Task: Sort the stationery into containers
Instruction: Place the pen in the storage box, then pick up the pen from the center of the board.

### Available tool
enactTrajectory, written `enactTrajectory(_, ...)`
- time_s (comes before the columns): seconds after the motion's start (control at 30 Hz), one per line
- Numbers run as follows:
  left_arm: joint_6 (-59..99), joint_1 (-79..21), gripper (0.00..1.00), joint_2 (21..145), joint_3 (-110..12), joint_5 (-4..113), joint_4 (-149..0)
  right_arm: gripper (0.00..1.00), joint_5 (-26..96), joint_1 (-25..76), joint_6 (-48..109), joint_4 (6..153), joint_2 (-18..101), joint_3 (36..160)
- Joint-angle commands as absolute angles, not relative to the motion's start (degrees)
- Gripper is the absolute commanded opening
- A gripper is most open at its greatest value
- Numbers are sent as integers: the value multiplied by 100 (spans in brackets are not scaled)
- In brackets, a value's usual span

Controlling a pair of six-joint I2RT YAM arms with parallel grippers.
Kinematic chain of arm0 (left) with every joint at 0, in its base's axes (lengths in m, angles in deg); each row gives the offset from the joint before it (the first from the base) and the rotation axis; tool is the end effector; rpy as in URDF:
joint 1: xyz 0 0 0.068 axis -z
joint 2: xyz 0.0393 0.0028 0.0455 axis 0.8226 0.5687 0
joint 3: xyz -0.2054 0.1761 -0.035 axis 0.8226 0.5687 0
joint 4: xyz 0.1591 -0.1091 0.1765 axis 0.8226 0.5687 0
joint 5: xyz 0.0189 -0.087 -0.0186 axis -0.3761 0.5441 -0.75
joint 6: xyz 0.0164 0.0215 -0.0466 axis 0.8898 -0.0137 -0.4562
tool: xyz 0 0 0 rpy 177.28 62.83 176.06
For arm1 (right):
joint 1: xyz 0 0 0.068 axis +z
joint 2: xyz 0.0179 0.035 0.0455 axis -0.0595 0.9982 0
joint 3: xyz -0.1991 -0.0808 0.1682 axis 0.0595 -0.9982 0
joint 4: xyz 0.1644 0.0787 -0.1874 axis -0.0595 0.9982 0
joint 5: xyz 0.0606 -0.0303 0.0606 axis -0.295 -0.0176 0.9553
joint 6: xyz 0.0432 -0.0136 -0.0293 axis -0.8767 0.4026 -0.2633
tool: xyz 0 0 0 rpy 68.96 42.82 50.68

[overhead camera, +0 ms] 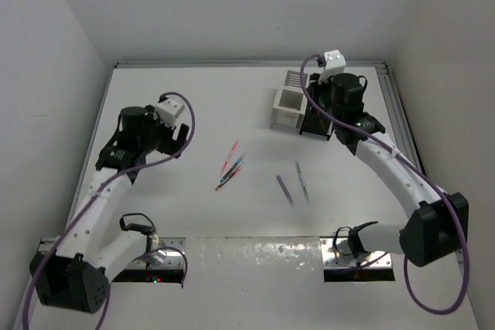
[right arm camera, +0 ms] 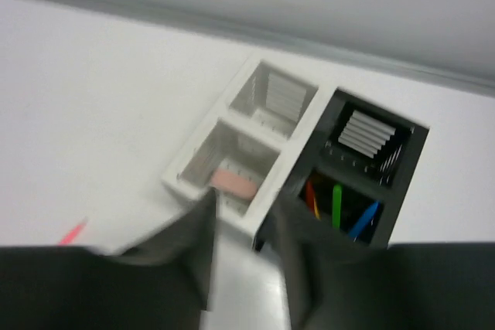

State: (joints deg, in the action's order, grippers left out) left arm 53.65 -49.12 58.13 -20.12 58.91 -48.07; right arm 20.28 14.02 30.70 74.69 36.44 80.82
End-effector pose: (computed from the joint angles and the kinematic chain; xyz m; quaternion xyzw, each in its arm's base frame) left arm 0.1937 -0.0289 0.2888 0.2666 0.8264 -0.0252 0.4954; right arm 0.3011 0.0902 0.3291 -0.0381 0.7818 0.0838 0.6167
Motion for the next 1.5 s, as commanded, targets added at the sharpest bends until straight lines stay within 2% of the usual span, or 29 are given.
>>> enactTrajectory(0.0,4823,-4472,74,6969,-3158,6284,-3494,25,1533,1653,2219,9466,3418,7933)
enactTrajectory(0.03,4752,-4306,72,7323,-3424,6266,-3219,21,1497,1715,2078,9572,3339,7784)
enactTrajectory(0.07,4682,-3965,71,7622,-3644,6205,-3025,21,1470,1829,2042,9608,3260,7434)
enactTrajectory(0.13,4479,-3481,73,8458,-4233,6003,-2707,28,1444,1952,1920,9608,2935,6942)
enactTrajectory(0.17,4383,-3338,77,8652,-4392,5898,-2715,33,1435,2014,1832,9599,2839,6826)
enactTrajectory(0.27,4058,-2864,81,9434,-4937,5283,-2969,37,1549,2067,1655,9521,2399,6421)
enactTrajectory(0.5,3372,-2476,77,11297,-5992,4457,-3251,38,1391,2094,1611,9818,1889,6165)
enactTrajectory(0.77,2906,-2309,64,12002,-5905,4182,-3532,38,1224,2111,1612,10012,1643,6077)
enactTrajectory(1.03,2704,-2212,62,12196,-5571,3954,-3805,38,1180,2120,1558,10074,1695,6165)
enactTrajectory(1.17,2669,-2256,49,12231,-5483,3893,-3814,38,1110,2146,1558,10170,1713,6227)
enactTrajectory(1.47,2422,-2256,36,12196,-4948,4420,-3981,38,846,2269,1374,10258,1528,6174)
